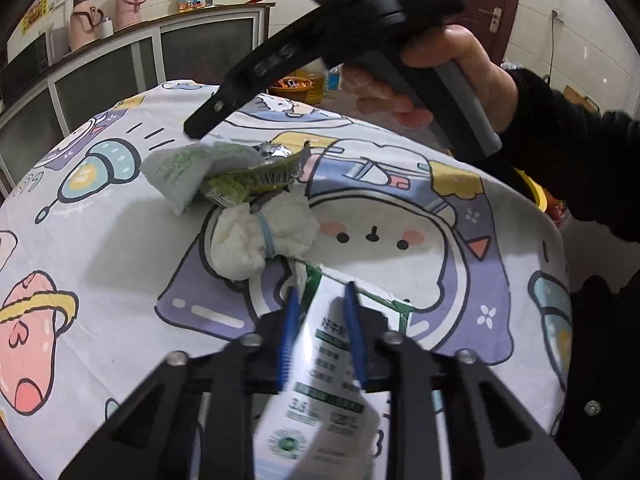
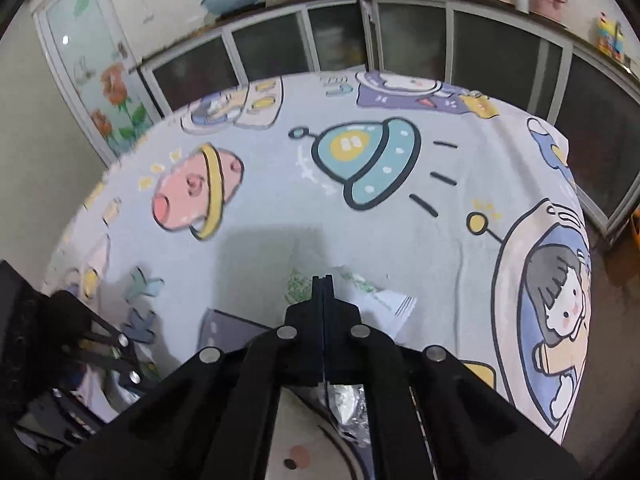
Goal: Collect trash
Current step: 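Grasp the green-white milk carton with the left tool while the right tool grasps the small green-white packet, then carry the milk carton and packet over to the yellow-rimmed bin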
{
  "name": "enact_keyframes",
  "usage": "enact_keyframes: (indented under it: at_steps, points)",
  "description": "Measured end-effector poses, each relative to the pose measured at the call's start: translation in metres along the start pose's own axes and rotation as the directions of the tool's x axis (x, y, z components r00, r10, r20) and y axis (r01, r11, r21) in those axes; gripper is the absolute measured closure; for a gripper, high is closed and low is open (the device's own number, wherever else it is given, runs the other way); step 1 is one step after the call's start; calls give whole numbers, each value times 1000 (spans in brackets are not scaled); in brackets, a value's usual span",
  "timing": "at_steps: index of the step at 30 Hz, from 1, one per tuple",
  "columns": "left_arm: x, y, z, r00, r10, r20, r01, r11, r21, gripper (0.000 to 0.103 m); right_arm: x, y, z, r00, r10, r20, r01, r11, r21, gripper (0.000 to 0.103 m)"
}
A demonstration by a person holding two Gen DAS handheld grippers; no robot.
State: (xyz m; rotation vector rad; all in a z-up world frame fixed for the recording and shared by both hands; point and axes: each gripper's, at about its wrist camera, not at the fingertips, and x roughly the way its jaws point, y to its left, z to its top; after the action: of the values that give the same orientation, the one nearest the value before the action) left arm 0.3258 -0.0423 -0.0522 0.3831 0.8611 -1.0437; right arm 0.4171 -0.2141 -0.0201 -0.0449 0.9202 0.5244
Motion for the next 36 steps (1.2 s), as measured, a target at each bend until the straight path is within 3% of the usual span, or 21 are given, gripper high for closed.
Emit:
enact_keyframes:
  at_steps: [2, 5, 7, 8, 10, 12, 13, 14, 15, 16, 17, 18, 20, 22, 23, 24, 26, 32, 36]
  points:
    - [-4, 4, -1, 1000, -20, 3, 20, 1000, -20, 92, -14, 0, 2, 999, 14, 34, -15, 1000, 9, 102]
    - [-9, 5, -3, 1000, 6, -7, -6, 1000, -16, 92, -26, 3, 3, 998, 7, 60, -7, 1000, 0, 102]
    - [-19, 2, -2, 1000, -17, -6, 17, 1000, -2, 87, -26, 6, 1, 999, 11, 36, -10, 1000, -23, 102]
    - [-26, -1, -2, 1000, -15, 4, 14, 1000, 21, 82, -27, 8, -1, 999, -7, 36, 8, 999, -34, 102]
    - [-38, -7, -2, 1000, 5, 7, -6, 998, 55, 45, -27, 13, -6, 1000, -19, 15, 20, 997, -70, 101]
    - [-45, -14, -1, 1000, 11, -10, -10, 996, 89, 38, -27, 15, -9, 1000, -21, 13, 22, 995, -95, 99]
    - [-46, -17, -1, 1000, 7, -28, -4, 995, 100, 36, -26, 17, -10, 999, -37, 4, 37, 992, -118, 86]
    - [-44, -19, -2, 999, 5, -54, 1, 994, 108, 35, -23, 18, -11, 999, -48, -5, 47, 990, -130, 47]
    - [-39, -22, -4, 997, 18, -81, -8, 993, 121, 32, -21, 17, -11, 999, -49, 1, 49, 990, -129, 24]
    - [-33, -25, -6, 994, 38, -103, -24, 990, 136, 31, -21, 16, -11, 999, -50, 17, 52, 991, -120, 24]
    - [-24, -27, -8, 989, 64, -136, -42, 986, 158, 31, -18, 16, -10, 998, -57, 15, 59, 991, -119, 40]
    - [-18, -29, -9, 985, 75, -155, -48, 984, 169, 31, -11, 17, -8, 997, -83, -10, 80, 987, -137, 44]
    - [-3, -30, -12, 977, 83, -199, -46, 983, 180, 31, -1, 18, -8, 992, -125, -11, 121, 976, -179, 44]
    - [9, -31, -13, 971, 93, -222, -51, 981, 188, 31, 17, 17, -8, 989, -135, -67, 119, 973, -196, 44]
    - [13, -30, -14, 968, 99, -230, -55, 980, 189, 32, 25, 16, -9, 986, -146, -82, 127, 970, -206, 60]
    - [20, -29, -15, 964, 108, -243, -63, 981, 186, 39, 29, 16, -10, 984, -158, -87, 137, 968, -211, 74]
    - [21, -27, -16, 970, 92, -227, -55, 985, 165, 41, 27, 11, -8, 991, -110, -81, 95, 981, -169, 93]
    - [4, -22, -19, 983, 70, -171, -50, 992, 119, 42, -5, -19, -2, 999, 35, -11, -34, 998, 46, 98]
    - [-11, -22, -19, 989, 58, -137, -46, 995, 92, 42, -35, -22, -1, 995, 95, 42, -99, 991, 93, 98]
